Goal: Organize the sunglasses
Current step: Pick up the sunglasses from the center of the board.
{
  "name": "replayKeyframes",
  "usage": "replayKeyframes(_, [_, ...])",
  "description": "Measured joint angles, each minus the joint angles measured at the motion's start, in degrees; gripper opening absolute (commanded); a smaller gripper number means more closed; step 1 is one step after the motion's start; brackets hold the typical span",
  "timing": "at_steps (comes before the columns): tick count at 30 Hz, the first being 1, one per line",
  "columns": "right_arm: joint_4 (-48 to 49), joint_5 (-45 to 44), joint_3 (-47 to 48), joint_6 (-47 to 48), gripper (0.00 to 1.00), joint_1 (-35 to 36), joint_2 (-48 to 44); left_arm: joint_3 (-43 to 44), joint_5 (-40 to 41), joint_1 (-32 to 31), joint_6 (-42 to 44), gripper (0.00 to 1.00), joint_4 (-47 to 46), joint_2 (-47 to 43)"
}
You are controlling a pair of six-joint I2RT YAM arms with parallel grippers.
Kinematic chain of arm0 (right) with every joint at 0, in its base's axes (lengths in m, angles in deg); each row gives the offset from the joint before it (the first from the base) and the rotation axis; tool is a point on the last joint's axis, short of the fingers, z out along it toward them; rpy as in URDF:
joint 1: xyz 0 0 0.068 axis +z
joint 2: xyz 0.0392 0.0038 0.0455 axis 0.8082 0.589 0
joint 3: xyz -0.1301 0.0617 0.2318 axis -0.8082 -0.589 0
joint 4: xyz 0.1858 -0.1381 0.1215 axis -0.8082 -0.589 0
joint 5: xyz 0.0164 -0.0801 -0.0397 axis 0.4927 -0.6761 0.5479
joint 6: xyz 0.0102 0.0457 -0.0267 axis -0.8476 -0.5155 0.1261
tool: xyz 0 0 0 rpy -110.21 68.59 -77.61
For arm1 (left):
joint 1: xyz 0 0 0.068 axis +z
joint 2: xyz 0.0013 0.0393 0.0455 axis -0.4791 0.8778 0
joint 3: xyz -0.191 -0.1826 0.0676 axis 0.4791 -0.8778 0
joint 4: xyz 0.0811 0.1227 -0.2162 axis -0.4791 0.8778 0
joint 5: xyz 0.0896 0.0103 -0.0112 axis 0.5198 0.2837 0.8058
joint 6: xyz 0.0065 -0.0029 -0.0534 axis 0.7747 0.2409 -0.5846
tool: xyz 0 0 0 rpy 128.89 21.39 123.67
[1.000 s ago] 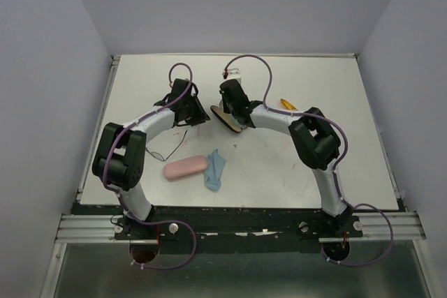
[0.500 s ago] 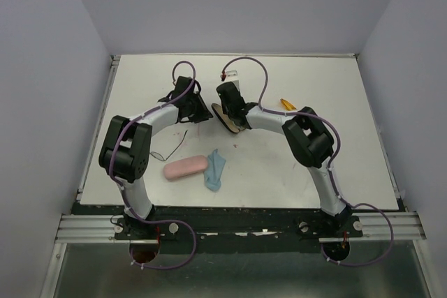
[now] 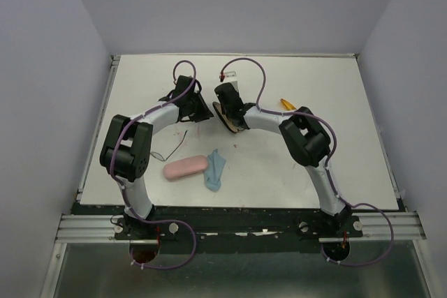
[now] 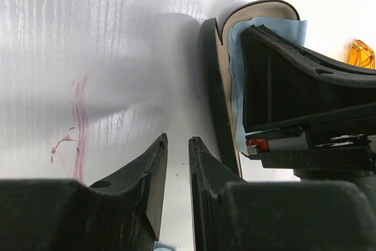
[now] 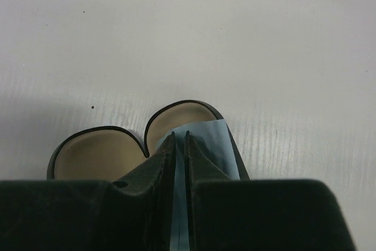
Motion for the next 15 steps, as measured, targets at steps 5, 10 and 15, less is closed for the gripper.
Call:
replayKeyframes(5, [0.0,-0.3,0.3,0.0,0.18,0.0,0.9,0.1,0.0,0.0,0.0,0.31,0.1,0.0])
replayKeyframes(10, [0.2,0.9,0.3,-0.2,0.18,0.0,0.8,0.3,0.0,0.0,0.0,0.31,0.1,0.0])
replayKeyframes(15, [0.5,1.9,-0.4,-0.6,0.21,0.0,0.0,0.3,0.0,0.0,0.1,0.31,0.1,0.0])
